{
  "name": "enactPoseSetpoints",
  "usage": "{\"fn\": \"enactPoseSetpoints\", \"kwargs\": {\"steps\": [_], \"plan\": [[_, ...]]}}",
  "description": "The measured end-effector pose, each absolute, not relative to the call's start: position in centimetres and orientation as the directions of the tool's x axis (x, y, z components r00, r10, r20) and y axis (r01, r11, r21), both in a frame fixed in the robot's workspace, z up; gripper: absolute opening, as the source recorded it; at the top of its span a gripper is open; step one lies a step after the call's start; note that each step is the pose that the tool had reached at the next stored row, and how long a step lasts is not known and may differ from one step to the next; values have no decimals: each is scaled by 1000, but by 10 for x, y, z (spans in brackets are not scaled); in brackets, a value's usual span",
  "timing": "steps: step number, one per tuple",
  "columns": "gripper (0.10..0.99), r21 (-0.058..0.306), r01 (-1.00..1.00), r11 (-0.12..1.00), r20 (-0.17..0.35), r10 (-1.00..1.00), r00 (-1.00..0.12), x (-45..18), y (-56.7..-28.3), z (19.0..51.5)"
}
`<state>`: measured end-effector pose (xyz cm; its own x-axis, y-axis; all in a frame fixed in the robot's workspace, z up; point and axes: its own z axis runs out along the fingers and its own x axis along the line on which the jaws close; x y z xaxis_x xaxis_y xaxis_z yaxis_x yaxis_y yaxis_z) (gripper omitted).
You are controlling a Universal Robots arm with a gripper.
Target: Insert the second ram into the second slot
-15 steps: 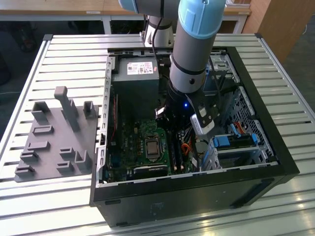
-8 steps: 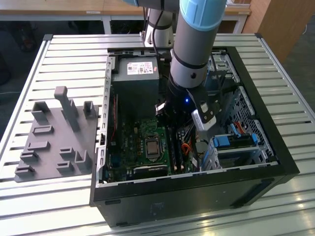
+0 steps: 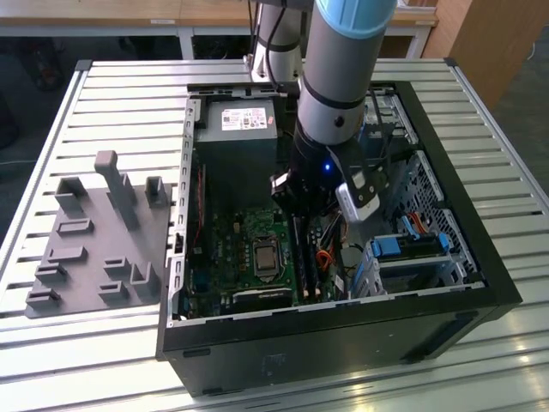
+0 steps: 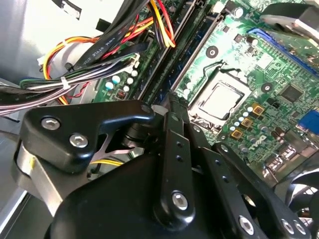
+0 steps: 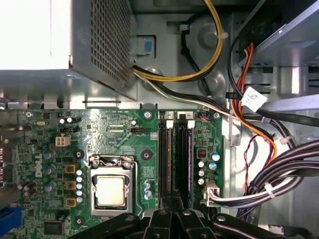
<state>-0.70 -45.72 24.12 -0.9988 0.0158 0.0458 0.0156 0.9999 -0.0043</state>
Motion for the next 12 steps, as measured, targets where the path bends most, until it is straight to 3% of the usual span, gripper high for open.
{"fn": "enactPoseSetpoints", "kwargs": {"steps": [12], "plan": [[106,-4,16,1000,46,16,-999,-7,-457,246]]}}
